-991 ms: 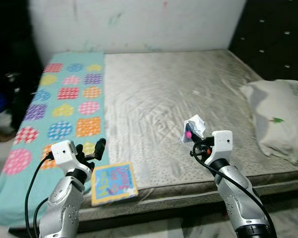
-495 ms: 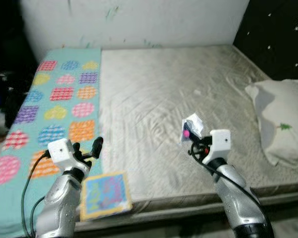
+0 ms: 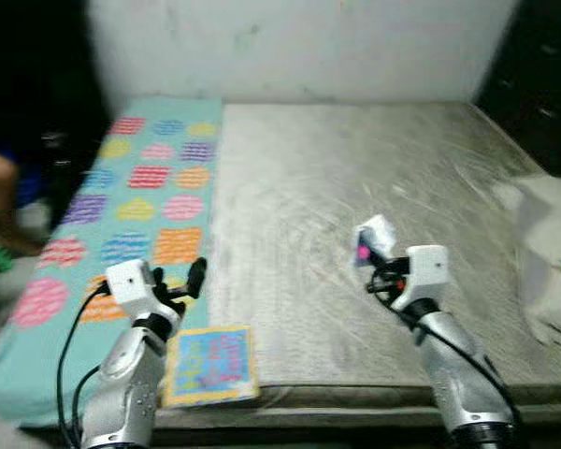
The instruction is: Clean up the room
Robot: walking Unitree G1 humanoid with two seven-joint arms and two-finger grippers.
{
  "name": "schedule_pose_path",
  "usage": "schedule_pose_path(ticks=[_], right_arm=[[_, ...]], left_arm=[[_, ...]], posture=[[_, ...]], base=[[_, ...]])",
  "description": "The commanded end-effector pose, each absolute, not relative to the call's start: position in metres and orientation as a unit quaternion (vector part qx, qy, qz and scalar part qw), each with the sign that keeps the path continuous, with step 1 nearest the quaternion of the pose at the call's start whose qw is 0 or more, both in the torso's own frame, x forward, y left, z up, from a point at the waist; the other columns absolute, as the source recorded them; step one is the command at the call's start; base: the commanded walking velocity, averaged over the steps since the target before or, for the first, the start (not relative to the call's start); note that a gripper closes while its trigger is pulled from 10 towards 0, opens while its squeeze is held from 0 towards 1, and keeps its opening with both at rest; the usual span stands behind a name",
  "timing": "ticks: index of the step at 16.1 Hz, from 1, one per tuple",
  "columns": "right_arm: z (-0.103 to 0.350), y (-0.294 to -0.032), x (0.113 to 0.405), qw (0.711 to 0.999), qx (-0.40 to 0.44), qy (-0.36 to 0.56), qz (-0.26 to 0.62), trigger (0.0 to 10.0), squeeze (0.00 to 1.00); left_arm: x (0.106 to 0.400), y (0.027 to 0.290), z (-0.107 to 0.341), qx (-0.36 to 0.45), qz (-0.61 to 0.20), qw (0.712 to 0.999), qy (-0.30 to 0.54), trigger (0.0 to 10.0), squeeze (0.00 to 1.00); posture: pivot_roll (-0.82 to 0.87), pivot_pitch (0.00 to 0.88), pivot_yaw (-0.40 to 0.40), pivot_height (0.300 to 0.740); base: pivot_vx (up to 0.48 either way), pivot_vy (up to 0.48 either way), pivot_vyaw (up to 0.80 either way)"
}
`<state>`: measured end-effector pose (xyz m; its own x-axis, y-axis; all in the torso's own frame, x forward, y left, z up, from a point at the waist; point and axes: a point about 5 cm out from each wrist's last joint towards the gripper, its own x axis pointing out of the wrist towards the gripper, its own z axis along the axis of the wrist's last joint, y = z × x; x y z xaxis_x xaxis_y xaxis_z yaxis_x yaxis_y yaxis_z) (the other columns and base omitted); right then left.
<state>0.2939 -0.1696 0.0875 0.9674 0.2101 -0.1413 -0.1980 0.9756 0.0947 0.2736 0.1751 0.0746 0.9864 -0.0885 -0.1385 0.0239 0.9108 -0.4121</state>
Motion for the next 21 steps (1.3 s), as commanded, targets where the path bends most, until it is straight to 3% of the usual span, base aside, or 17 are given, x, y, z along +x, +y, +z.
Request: schedule_pose_path(ticks=[1, 21], right_arm=[[0.0917, -0.1635, 0.2959, 0.99, 0.043, 0.067, 0.113, 10.0, 0.0], [0.0922, -0.1588, 0.295, 0.989, 0.05, 0.062, 0.123, 10.0, 0.0]], left_arm=[[0.2716, 0.1818, 0.073, -0.201, -0.018, 0.976, 0.082, 10.0, 0.0], [0.2743, 0.1812, 0.0714, -0.191, -0.015, 0.977, 0.092, 10.0, 0.0]], posture=[[-0.16, 0.009, 0.006, 0.74], [-0.16, 0.017, 0.005, 0.74]], base=[[0.0, 0.48, 0.0], [0.0, 0.48, 0.0]])
